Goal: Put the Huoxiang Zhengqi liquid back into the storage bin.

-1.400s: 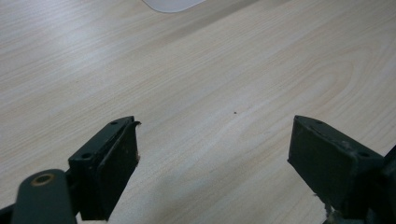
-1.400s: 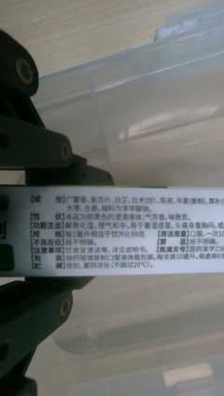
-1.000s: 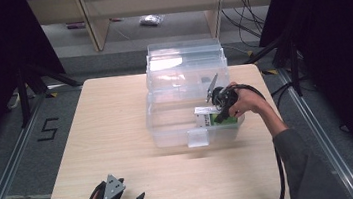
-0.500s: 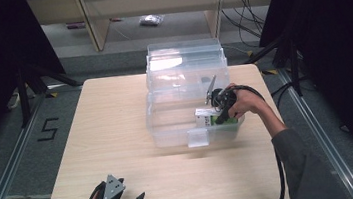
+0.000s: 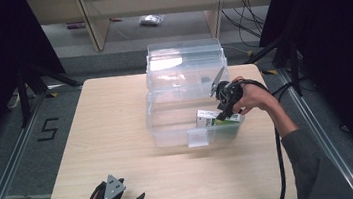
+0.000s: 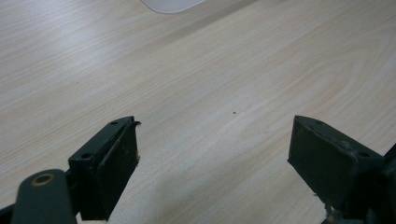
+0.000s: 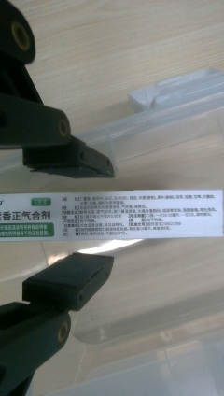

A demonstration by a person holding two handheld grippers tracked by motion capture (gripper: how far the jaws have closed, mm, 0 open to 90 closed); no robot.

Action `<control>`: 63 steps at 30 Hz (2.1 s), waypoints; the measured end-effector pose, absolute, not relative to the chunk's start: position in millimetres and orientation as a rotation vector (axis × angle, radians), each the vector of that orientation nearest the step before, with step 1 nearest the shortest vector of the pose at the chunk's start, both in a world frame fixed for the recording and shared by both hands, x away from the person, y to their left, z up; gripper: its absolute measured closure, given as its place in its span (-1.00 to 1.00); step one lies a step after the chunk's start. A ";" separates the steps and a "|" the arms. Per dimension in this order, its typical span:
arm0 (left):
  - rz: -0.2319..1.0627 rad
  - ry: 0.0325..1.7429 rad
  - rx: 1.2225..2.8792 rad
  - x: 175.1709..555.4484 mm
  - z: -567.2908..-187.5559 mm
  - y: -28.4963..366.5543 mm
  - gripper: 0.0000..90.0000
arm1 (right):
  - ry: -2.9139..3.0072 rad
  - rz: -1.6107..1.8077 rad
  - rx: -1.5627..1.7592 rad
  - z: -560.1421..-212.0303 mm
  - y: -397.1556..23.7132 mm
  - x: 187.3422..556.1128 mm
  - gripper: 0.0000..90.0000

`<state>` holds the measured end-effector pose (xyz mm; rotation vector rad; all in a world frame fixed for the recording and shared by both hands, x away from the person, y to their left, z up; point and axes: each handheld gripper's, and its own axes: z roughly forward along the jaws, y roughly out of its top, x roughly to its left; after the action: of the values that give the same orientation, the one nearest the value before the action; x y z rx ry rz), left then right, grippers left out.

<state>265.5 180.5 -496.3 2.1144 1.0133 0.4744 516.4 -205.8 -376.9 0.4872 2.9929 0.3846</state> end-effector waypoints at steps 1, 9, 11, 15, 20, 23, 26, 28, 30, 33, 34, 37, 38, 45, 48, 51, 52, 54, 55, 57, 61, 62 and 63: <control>0.474 1.014 2.112 265.6 -496.3 180.5 -0.66 | 2.997 0.406 0.536 -375.2 -205.3 514.3 0.09; 0.468 1.022 2.107 265.3 -496.1 179.8 -0.66 | 2.934 0.480 0.622 -367.4 -208.9 510.9 -0.11; 0.468 1.021 2.109 265.2 -496.0 179.9 -0.66 | 2.925 0.485 0.638 -365.7 -209.4 508.6 -0.12; 0.477 1.025 2.106 264.9 -495.7 179.9 -0.66 | 2.900 0.501 0.655 -363.8 -210.1 506.2 -0.22; 0.478 1.027 2.104 265.0 -495.8 180.0 -0.66 | 2.858 0.542 0.723 -361.5 -210.8 502.8 -0.32; 0.476 1.027 2.104 265.0 -495.8 179.8 -0.66 | 2.846 0.606 0.768 -359.4 -209.9 499.3 -0.38; 0.477 1.026 2.106 264.9 -495.8 180.0 -0.66 | 2.826 0.610 0.791 -358.9 -208.3 496.2 -0.42; 0.479 1.026 2.105 265.0 -495.8 180.0 -0.66 | 2.816 0.634 0.802 -358.7 -208.4 494.9 -0.45; 0.477 1.028 2.104 265.0 -496.0 179.8 -0.66 | 2.802 0.649 0.807 -358.1 -208.3 492.7 -0.46; 0.473 1.019 2.116 265.4 -495.7 180.5 -0.66 | 2.770 0.673 0.824 -356.5 -209.5 489.8 -0.46; 0.478 1.027 2.104 265.0 -495.8 179.8 -0.66 | 2.758 0.684 0.846 -356.0 -210.2 487.7 -0.46; 0.471 1.017 2.120 265.4 -495.7 180.7 -0.66 | 2.743 0.698 0.861 -355.8 -213.3 483.6 -0.46; 0.472 1.023 2.106 265.2 -496.1 179.9 -0.66 | 2.736 0.695 0.883 -355.2 -214.2 481.5 -0.46; 0.471 1.023 2.108 265.6 -496.3 180.0 -0.66 | 2.698 0.741 0.887 -351.2 -219.5 469.6 -0.47; 0.476 1.012 2.137 266.0 -495.8 181.4 -0.66 | 2.695 0.752 0.892 -350.9 -219.9 462.1 -0.46; 0.487 1.050 2.071 265.9 -498.9 177.8 -0.66 | 2.676 0.771 0.904 -351.7 -221.9 454.7 -0.46; 0.467 1.025 2.123 266.1 -496.3 180.9 -0.66 | 2.667 0.781 0.910 -351.2 -222.4 451.4 -0.46; 0.469 1.034 2.105 265.9 -496.9 180.1 -0.66 | 2.654 0.812 0.910 -353.8 -222.9 445.6 -0.46; 0.470 1.033 2.105 266.0 -496.8 180.2 -0.66 | 2.655 0.809 0.894 -354.0 -223.8 443.4 -0.46; 0.468 1.036 2.101 265.9 -497.1 179.9 -0.66 | 2.652 0.820 0.917 -355.3 -223.4 438.2 -0.47; 0.480 1.039 2.104 266.0 -497.3 180.1 -0.66 | 2.648 0.842 0.913 -356.1 -224.7 431.1 -0.51; 0.477 1.036 2.105 266.0 -497.2 180.4 -0.66 | 2.652 0.842 0.933 -356.1 -224.4 429.0 -0.52; 0.483 1.032 2.116 266.1 -496.8 181.0 -0.66 | 2.638 0.837 0.936 -356.6 -224.6 428.0 -0.53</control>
<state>266.1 181.0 -496.8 2.1160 1.0319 0.4827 428.0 -224.6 -356.6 0.9361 2.6381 0.8369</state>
